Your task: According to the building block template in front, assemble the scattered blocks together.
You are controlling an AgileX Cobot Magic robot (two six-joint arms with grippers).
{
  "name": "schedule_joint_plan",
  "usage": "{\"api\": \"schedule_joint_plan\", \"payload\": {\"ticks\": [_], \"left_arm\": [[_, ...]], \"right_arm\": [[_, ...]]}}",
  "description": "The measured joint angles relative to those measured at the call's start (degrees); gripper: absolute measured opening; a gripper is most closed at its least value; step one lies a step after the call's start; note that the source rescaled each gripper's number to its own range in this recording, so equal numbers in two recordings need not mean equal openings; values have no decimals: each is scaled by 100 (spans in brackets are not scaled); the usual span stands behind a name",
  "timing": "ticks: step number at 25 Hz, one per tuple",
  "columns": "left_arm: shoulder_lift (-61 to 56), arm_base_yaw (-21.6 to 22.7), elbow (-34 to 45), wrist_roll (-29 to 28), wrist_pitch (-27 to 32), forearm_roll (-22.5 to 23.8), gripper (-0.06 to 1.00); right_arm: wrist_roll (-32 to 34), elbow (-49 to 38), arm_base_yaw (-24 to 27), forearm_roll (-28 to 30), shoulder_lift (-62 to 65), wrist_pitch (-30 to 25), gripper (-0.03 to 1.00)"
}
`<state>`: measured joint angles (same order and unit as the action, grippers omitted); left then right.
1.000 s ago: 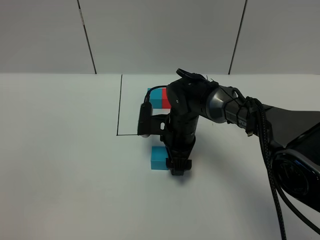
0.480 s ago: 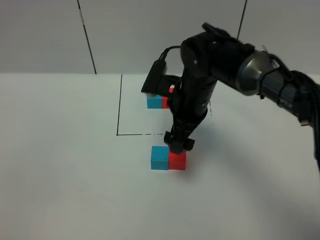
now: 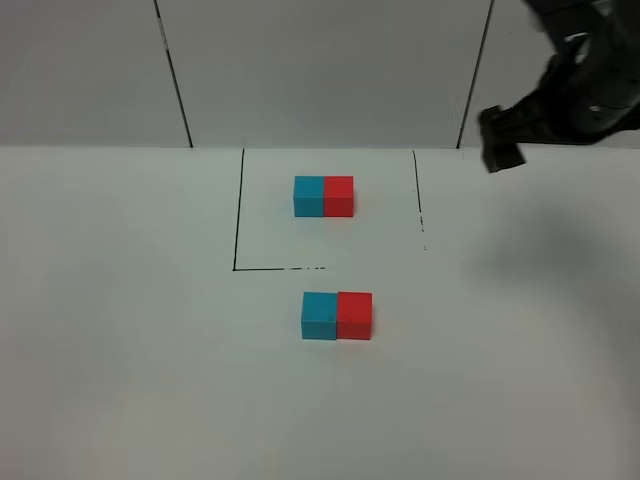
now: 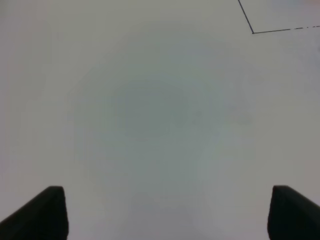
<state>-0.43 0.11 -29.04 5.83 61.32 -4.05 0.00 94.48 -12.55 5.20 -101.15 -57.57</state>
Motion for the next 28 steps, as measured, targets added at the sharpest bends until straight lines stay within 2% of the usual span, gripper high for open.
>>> {"api": "schedule_joint_plan", "payload": {"ticks": [5,9,17,21,25,28], "left_arm": [[0,0,0,-11,0,0,69],[0,0,0,-6,0,0,69],[0,0,0,-6,0,0,69],[0,0,0,-6,0,0,69],[0,0,0,-6,0,0,69],[0,0,0,-6,0,0,69]], "right_arm": [[1028,-1879,639,520,1946,419,100],[1253,-3310,827,699,3694,434,100],[1293,-5433,830,507,6697,-258,100],[1114,-6089,830,140,8240,-260,100],[711,-6356,830,-384,9480,-253,100],[283,-6372,830,-520,10061,-234,100]]}}
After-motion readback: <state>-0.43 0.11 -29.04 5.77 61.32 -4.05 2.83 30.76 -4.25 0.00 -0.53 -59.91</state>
